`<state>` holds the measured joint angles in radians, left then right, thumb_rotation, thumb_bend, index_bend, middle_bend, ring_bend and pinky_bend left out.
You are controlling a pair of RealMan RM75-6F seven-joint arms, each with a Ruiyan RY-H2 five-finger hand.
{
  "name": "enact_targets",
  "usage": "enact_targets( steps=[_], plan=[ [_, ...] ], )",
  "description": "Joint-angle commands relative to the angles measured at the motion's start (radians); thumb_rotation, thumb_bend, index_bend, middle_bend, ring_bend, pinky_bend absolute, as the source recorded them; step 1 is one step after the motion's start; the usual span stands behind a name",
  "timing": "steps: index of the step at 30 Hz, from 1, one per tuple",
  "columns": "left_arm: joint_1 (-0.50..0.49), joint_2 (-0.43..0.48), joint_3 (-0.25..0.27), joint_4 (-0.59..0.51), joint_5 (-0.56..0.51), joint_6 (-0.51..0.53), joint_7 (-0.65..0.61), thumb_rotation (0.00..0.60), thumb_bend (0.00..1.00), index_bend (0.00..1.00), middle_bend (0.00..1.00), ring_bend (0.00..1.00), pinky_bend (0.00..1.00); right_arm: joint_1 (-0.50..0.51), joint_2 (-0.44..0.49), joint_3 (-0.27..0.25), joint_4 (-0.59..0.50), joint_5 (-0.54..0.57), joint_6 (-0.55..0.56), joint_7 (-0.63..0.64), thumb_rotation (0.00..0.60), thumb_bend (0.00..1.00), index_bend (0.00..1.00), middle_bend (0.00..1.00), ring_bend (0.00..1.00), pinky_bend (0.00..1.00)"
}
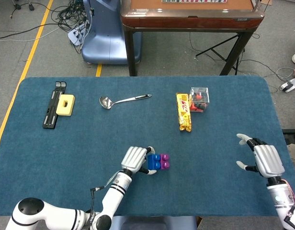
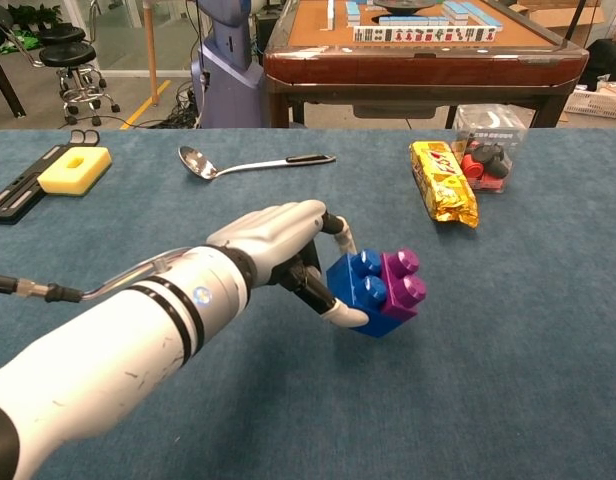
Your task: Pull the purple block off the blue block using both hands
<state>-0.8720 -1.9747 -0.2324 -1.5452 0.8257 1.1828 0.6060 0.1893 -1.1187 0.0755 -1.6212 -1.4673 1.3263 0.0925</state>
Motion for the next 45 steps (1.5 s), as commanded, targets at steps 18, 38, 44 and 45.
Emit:
enact_targets(
  steps=[18,38,44,45],
  plan=[
    [-0.021,0.123,-0.162,-0.197,-0.152,0.006,0.065,0.486,0.27,0.64,1.00,1.00,1.00,0.286,0.141,0.179,-0.385,0.275,-0.315,-0.212,0.600,0.00,0.28,1.00,0.97,1.00],
    [-0.082,0.182,-0.222,-0.254,-0.253,0.033,0.062,0.492,0.27,0.64,1.00,1.00,1.00,0.591,0.088,0.202,-0.459,0.676,-0.473,-0.389,0.600,0.00,0.28,1.00,1.00,1.00],
    [-0.093,0.188,-0.227,-0.253,-0.282,0.038,0.046,0.495,0.27,0.64,1.00,1.00,1.00,0.636,0.044,0.178,-0.451,0.723,-0.440,-0.427,0.600,0.00,0.28,1.00,1.00,1.00],
    [-0.094,0.189,-0.228,-0.253,-0.286,0.036,0.042,0.496,0.27,0.64,1.00,1.00,1.00,0.641,0.040,0.175,-0.449,0.729,-0.437,-0.429,0.600,0.00,0.28,1.00,1.00,1.00]
  ],
)
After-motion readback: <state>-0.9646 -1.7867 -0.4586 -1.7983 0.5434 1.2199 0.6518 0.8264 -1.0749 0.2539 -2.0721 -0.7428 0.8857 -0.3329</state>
